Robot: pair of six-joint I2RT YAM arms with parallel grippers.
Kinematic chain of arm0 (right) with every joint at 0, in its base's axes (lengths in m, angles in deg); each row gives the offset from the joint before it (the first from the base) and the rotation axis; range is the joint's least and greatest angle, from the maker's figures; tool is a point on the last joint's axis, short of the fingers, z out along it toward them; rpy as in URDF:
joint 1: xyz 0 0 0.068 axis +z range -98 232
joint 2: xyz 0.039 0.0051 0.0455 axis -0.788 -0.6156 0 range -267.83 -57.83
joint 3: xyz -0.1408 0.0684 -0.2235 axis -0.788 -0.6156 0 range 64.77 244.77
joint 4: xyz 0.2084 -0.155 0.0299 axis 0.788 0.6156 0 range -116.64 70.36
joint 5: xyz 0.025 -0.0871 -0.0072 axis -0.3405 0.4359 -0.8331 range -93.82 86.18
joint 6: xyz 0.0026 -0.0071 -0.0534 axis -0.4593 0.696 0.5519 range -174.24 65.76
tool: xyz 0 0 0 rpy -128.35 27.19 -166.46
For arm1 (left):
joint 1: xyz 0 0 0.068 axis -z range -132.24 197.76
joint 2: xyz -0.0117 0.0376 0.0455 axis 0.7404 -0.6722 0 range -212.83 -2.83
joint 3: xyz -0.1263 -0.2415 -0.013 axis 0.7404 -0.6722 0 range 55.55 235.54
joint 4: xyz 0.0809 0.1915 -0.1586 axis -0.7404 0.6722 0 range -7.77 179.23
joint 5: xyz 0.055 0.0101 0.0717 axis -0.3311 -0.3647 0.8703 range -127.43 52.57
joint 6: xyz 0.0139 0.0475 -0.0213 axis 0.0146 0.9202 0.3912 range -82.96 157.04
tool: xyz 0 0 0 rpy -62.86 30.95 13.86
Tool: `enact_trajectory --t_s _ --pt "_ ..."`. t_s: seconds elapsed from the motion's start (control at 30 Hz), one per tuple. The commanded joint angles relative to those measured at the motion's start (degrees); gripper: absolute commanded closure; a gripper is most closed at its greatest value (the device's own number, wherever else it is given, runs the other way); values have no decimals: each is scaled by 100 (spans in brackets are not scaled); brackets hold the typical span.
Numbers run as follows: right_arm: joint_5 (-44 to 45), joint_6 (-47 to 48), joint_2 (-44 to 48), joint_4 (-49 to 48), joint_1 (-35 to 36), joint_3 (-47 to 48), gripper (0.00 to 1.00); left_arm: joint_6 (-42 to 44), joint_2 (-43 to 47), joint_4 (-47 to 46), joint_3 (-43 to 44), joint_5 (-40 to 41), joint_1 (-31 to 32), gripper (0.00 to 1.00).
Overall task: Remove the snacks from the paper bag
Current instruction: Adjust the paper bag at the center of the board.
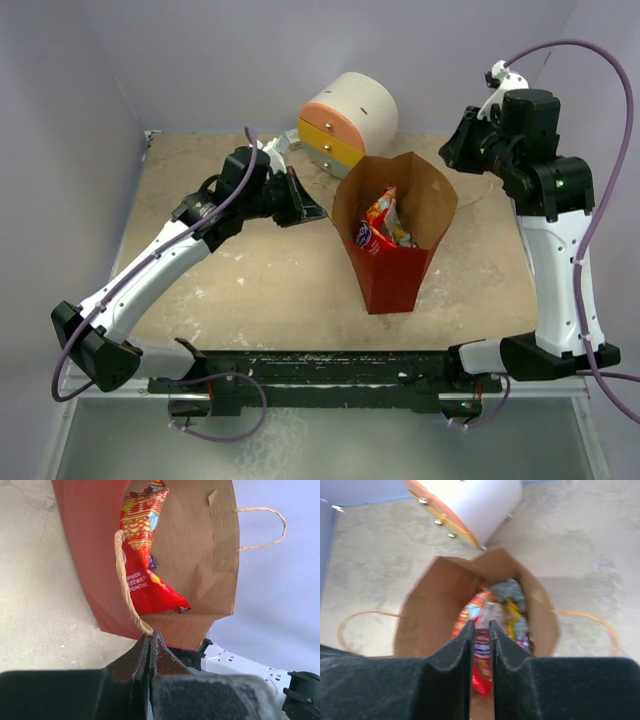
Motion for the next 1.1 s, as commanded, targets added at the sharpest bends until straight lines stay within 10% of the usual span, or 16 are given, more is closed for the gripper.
enact_trajectory --t_s 0.0,0.2,0.47,0.6,0.77,1.07 --pt "1218 145 286 531 14 -102 73 -111 236 -634 -37 -95 5 100" --pt "2175 121 656 538 -166 -729 22 -77 204 -785 -170 -141 5 100" --pt "1266 -73 440 69 -911 -1512 8 239 -76 -570 130 -458 10 100" --pt "178 -60 398 -568 -945 -1879 35 467 -160 -247 368 -470 5 100" --pt "52 82 291 -624 -952 -1749 87 1313 -230 930 1172 279 10 75" --pt "-367 136 481 -848 -947 -1746 100 2337 -1051 2780 3589 1826 157 25"
